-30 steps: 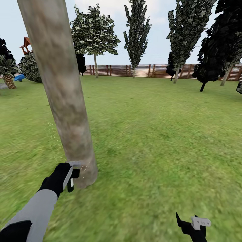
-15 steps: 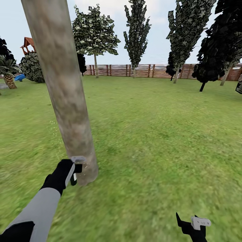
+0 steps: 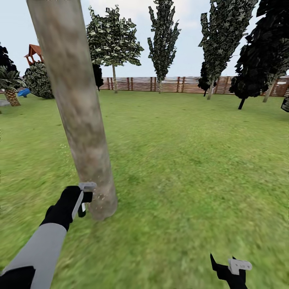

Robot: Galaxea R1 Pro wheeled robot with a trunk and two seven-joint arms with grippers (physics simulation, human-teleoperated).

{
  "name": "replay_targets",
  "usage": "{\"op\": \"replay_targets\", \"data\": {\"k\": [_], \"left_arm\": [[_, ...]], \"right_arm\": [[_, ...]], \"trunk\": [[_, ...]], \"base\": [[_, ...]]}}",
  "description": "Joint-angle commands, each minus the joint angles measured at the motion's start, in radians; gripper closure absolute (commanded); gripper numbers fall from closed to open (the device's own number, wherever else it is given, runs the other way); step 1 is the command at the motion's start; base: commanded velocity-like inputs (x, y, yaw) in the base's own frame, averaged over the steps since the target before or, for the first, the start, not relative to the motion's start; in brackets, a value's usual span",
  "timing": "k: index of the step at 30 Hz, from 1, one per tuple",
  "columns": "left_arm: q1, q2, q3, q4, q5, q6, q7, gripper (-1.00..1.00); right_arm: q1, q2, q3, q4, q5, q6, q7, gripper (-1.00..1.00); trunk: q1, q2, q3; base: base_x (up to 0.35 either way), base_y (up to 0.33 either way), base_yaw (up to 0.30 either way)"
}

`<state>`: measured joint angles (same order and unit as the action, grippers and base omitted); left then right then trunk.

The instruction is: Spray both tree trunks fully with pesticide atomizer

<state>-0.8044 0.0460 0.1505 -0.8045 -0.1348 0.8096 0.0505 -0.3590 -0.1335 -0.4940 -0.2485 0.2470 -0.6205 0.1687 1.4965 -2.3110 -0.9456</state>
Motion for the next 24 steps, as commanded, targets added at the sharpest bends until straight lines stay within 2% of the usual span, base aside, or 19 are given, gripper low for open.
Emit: {"op": "replay_targets", "data": {"k": [1,2,4,6,10,12,14,15,18,20,24], "left_arm": [[-0.001,-0.003,-0.001,-0.001,-0.004,0.000,0.000,1.00],[-0.002,-0.012,-0.001,-0.005,-0.003,0.000,0.000,1.00],[-0.007,-0.047,-0.002,-0.019,-0.006,0.019,0.001,1.00],[-0.008,-0.055,-0.002,-0.032,-0.007,0.057,0.003,1.00],[-0.003,-0.041,0.003,-0.110,-0.010,0.089,0.002,1.00],[-0.003,-0.020,0.005,-0.125,-0.009,0.108,0.001,1.00],[0.000,0.011,0.005,-0.131,-0.005,0.118,0.000,1.00],[0.003,0.013,0.001,-0.132,-0.004,0.120,0.000,1.00],[0.005,0.002,-0.002,-0.136,-0.004,0.121,0.000,1.00],[0.005,-0.029,-0.003,-0.162,-0.005,0.125,0.000,1.00],[0.003,-0.046,-0.004,-0.201,-0.006,0.167,0.000,1.00]], "right_arm": [[0.000,0.000,0.000,0.000,0.000,0.000,0.000,-1.00],[0.000,0.000,0.000,0.000,0.000,-0.001,0.000,-1.00],[0.000,0.000,0.000,0.000,0.000,-0.001,0.000,-1.00],[0.000,0.000,0.000,0.000,0.000,-0.001,0.000,-1.00],[0.000,0.000,0.000,0.000,0.000,-0.001,0.000,-1.00],[0.000,0.000,0.000,0.000,0.000,-0.001,0.000,-1.00],[0.000,0.000,0.000,0.000,0.000,-0.001,0.000,-1.00],[0.000,0.000,0.000,0.000,0.000,-0.001,0.000,-1.00],[0.000,0.000,0.000,0.000,0.000,-0.001,0.000,-1.00],[0.000,0.000,0.000,0.000,0.001,-0.001,0.000,-1.00],[0.000,0.000,0.000,0.000,0.001,-0.001,0.000,-1.00]], "trunk": [[0.000,0.000,0.000],[0.000,0.000,0.000],[0.000,0.000,0.000],[0.000,0.000,0.000],[0.000,0.000,0.000],[0.000,0.000,0.000],[0.000,0.000,0.000],[0.000,0.000,0.000],[0.000,0.000,0.000],[0.000,0.000,0.000],[0.000,0.000,0.000]], "base": [[-0.258,0.000,0.000],[-0.296,0.000,0.000],[-0.300,0.000,0.000],[-0.116,0.000,0.000],[-0.023,0.000,0.000],[-0.002,0.000,0.000],[0.000,0.000,0.000],[0.000,0.000,0.000],[0.000,0.000,0.000],[0.000,0.000,0.000],[0.000,0.000,0.000]]}}
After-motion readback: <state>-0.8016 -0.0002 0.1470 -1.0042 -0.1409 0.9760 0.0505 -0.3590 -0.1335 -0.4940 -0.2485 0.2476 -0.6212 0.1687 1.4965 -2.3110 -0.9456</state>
